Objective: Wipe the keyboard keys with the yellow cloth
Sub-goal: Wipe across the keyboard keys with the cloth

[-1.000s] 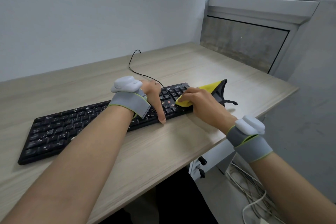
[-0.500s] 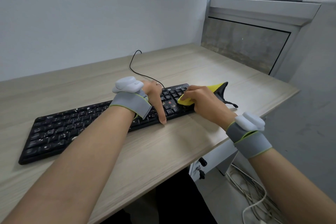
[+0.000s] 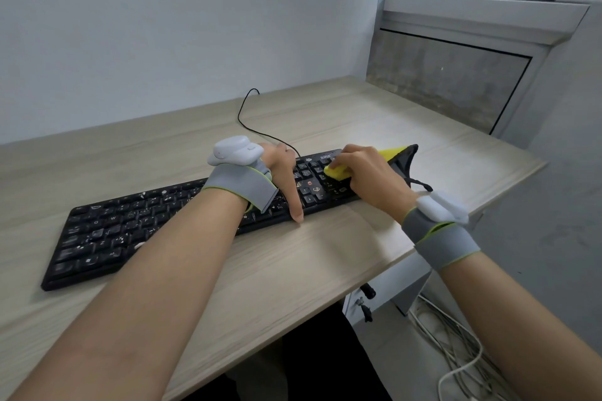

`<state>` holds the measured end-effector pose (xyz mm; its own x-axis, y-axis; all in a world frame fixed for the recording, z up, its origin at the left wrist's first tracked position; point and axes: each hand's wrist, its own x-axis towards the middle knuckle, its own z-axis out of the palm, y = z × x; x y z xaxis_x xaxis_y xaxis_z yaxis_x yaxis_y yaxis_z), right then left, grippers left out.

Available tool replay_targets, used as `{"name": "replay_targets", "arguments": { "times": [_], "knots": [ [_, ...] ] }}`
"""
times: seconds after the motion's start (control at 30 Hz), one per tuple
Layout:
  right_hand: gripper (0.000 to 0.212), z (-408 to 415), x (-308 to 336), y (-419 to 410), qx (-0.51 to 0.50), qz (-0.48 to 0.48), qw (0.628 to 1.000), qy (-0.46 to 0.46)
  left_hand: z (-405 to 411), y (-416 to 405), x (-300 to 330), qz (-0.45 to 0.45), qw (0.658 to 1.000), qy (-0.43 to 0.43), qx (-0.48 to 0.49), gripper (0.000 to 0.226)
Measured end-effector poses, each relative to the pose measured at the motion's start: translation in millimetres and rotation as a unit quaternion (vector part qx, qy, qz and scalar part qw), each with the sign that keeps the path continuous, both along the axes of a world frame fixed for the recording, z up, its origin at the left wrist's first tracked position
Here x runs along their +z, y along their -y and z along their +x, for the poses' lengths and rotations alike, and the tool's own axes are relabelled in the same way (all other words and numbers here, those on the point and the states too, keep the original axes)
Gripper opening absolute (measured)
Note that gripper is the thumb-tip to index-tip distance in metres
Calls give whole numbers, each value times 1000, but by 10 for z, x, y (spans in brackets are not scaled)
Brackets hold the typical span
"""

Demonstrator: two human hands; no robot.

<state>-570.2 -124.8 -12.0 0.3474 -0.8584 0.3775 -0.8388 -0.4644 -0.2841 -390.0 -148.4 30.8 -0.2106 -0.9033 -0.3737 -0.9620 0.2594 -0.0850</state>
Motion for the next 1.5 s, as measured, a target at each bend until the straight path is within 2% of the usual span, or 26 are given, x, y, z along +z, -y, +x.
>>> {"name": "replay_targets", "arguments": {
  "times": [0.07, 0.27, 0.4, 0.5, 0.73, 0.93, 1.23, 1.5],
  "knots": [
    [53, 107, 39, 63, -13, 6, 1000, -7, -2, -3, 2, 0, 1000, 2, 0, 104],
    [58, 137, -14, 52, 43, 5, 999, -18, 4, 6, -13, -11, 1000, 5, -8, 100],
    [53, 96, 8, 135, 13, -1, 1000, -15, 1, 2, -10, -10, 1000, 10, -10, 101],
    [50, 223, 69, 230, -9, 4, 1000, -21, 11, -1, -12, -9, 1000, 12, -8, 104],
    [52, 187, 55, 214, 31, 24, 999, -20, 17, 14, -31, -12, 1000, 7, -8, 113],
    [51, 242, 102, 326, -13, 23, 999, -29, 11, 9, -35, -12, 1000, 10, -12, 100],
    [57, 275, 107, 225, 46, 35, 997, -58, 5, 22, -25, -6, 1000, 12, -10, 110],
    [54, 275, 94, 11, 46, 6, 994, -95, 4, 21, -27, -6, 1000, 7, -11, 99]
  ]
}}
